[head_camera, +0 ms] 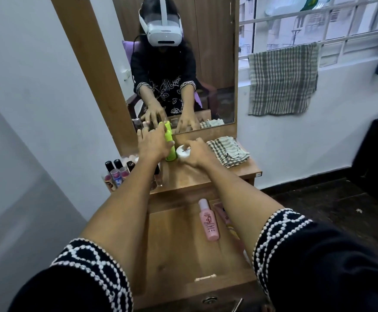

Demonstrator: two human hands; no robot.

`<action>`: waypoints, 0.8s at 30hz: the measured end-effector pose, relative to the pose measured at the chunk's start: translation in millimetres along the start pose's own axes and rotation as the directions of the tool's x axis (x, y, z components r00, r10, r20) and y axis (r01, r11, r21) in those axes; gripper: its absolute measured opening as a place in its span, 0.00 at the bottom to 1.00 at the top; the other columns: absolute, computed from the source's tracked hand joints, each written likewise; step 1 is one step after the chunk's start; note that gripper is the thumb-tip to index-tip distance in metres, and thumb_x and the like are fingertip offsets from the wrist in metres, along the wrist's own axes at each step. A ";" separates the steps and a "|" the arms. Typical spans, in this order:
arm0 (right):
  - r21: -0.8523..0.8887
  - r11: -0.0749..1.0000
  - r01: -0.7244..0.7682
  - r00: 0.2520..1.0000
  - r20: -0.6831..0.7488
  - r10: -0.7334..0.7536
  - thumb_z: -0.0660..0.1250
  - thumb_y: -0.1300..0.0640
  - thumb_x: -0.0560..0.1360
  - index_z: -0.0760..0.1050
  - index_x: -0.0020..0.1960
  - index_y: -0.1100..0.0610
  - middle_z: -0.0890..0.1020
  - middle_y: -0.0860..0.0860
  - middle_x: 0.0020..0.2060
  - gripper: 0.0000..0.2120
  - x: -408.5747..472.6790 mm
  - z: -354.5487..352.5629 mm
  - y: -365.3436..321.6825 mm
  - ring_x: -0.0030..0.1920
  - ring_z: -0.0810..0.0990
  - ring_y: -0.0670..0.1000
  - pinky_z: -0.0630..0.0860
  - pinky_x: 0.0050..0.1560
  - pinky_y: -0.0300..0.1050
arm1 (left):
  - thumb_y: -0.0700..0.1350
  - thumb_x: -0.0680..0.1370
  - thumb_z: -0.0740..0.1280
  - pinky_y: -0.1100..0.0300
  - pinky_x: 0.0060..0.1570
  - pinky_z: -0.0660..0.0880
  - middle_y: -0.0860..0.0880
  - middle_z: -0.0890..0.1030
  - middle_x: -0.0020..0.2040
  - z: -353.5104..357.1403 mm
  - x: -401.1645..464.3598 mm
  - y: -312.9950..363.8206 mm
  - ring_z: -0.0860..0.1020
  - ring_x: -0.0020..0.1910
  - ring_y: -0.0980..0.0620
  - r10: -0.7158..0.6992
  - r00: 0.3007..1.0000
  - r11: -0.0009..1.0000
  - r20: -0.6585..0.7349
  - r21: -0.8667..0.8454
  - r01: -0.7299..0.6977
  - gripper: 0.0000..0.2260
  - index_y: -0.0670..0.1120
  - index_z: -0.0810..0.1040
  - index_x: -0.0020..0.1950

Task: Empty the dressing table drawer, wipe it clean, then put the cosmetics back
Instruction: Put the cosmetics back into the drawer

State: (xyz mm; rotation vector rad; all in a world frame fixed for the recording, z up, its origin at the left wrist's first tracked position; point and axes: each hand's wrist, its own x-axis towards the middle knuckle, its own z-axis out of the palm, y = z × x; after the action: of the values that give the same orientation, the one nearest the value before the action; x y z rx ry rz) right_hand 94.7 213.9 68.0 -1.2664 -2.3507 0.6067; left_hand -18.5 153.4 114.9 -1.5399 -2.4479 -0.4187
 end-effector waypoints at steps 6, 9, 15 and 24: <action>0.017 1.000 -0.008 0.994 -0.107 0.010 0.70 0.51 0.70 0.72 0.57 0.55 0.75 0.56 0.58 0.18 3.5 6.9 -3.0 0.58 0.75 0.59 0.70 0.50 0.48 | 0.47 0.77 0.64 0.47 0.67 0.59 0.37 0.79 0.55 2.1 -0.4 10.8 0.64 0.64 0.36 0.011 0.995 1.000 -0.098 -0.012 -0.013 0.18 0.41 0.67 0.63; 0.112 0.994 -0.004 0.978 -0.206 0.027 0.70 0.51 0.70 0.72 0.56 0.55 0.75 0.57 0.56 0.17 -0.5 -0.9 -3.0 0.56 0.75 0.60 0.72 0.52 0.49 | 0.48 0.78 0.63 0.48 0.63 0.60 0.43 0.78 0.53 -1.2 -7.8 18.6 0.64 0.61 0.39 0.022 0.984 0.989 -0.178 -0.143 -0.048 0.27 0.38 0.57 0.72; 0.451 0.890 0.067 0.894 -0.424 0.147 0.75 0.51 0.64 0.73 0.53 0.55 0.78 0.55 0.53 0.21 -33.1 -37.7 6.3 0.52 0.76 0.54 0.72 0.47 0.45 | 0.49 0.79 0.62 0.51 0.56 0.64 0.39 0.75 0.58 -31.0 -36.6 36.2 0.67 0.58 0.42 0.150 0.906 0.941 -0.396 -0.224 -0.254 0.19 0.39 0.65 0.65; 0.542 0.838 0.062 0.978 -0.200 0.057 0.78 0.54 0.62 0.72 0.58 0.50 0.78 0.46 0.48 0.28 -127.4 -72.5 26.2 0.46 0.78 0.46 0.78 0.45 0.42 | 0.51 0.78 0.64 0.48 0.53 0.75 0.45 0.75 0.58 -47.8 -108.4 55.2 0.76 0.53 0.47 0.148 0.958 0.697 -0.246 -0.662 -0.278 0.19 0.42 0.67 0.64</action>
State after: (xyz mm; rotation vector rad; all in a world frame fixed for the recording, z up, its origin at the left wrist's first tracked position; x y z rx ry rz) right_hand 216.0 132.0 95.7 -0.9986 -1.8135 1.0045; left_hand 79.3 68.2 130.5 -1.9076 -2.0178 -1.4915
